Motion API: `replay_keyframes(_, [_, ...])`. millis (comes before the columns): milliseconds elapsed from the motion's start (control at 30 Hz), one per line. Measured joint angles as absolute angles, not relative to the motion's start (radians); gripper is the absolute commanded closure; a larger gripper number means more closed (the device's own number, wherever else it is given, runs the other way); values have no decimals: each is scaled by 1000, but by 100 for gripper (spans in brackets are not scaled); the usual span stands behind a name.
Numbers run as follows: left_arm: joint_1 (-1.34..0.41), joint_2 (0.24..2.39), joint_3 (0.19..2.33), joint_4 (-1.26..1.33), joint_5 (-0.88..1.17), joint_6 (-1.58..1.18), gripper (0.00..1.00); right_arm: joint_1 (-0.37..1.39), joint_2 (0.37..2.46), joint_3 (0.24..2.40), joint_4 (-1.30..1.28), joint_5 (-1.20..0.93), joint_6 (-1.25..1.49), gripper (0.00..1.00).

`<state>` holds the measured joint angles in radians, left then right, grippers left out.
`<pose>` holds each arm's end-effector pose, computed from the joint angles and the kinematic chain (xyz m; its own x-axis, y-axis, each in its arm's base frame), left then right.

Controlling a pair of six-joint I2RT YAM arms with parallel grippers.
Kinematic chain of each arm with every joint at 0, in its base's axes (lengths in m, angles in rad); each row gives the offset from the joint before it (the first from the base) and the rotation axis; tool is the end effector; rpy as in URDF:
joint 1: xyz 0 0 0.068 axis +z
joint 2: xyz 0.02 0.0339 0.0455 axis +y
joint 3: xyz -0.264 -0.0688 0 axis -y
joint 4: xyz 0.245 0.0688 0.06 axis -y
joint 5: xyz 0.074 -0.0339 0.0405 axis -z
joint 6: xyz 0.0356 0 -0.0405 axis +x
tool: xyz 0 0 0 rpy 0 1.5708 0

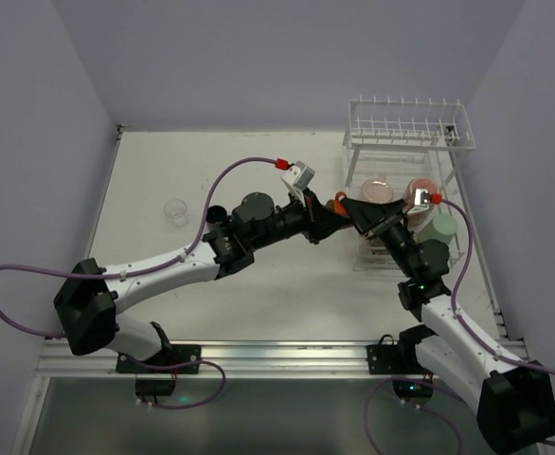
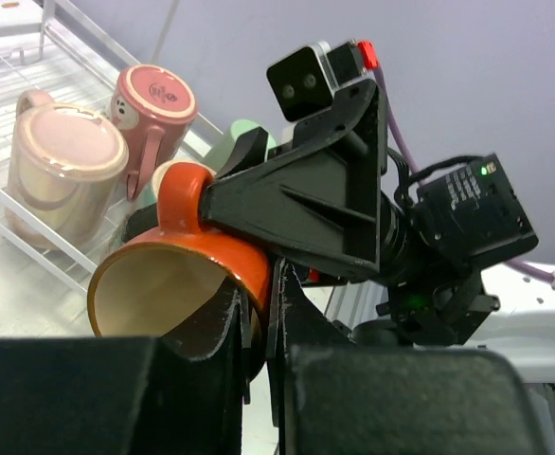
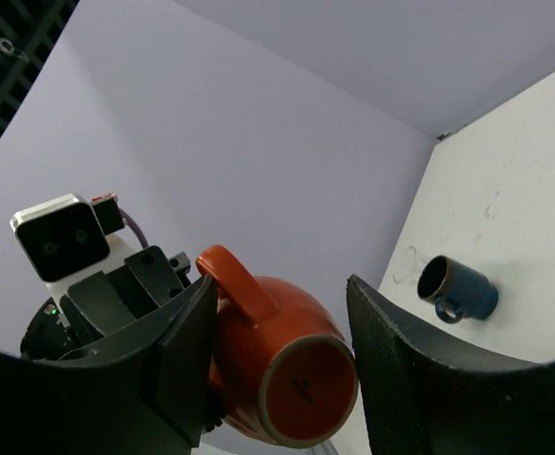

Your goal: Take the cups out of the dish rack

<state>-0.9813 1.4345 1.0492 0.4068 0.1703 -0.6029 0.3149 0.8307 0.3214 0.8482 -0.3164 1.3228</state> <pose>0.1855 -0.2883 0.3409 -0.5081 -0.2455 -0.8256 0.7591 0.3252 -0.5639 0.1742 0.0684 0.2772 -0.4782 0.8131 -0.3318 -0.4472 0.0997 0.8889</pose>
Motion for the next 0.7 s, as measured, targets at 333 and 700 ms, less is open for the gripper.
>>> replay_keyframes(333, [-1009,1330,1035,250,14,-509,100,354,757,305,791,-310,1261,7])
replay_keyframes(700, [-907,1334,1086,-215,-207,-376,100,355,585,331,326,-297,1015,1])
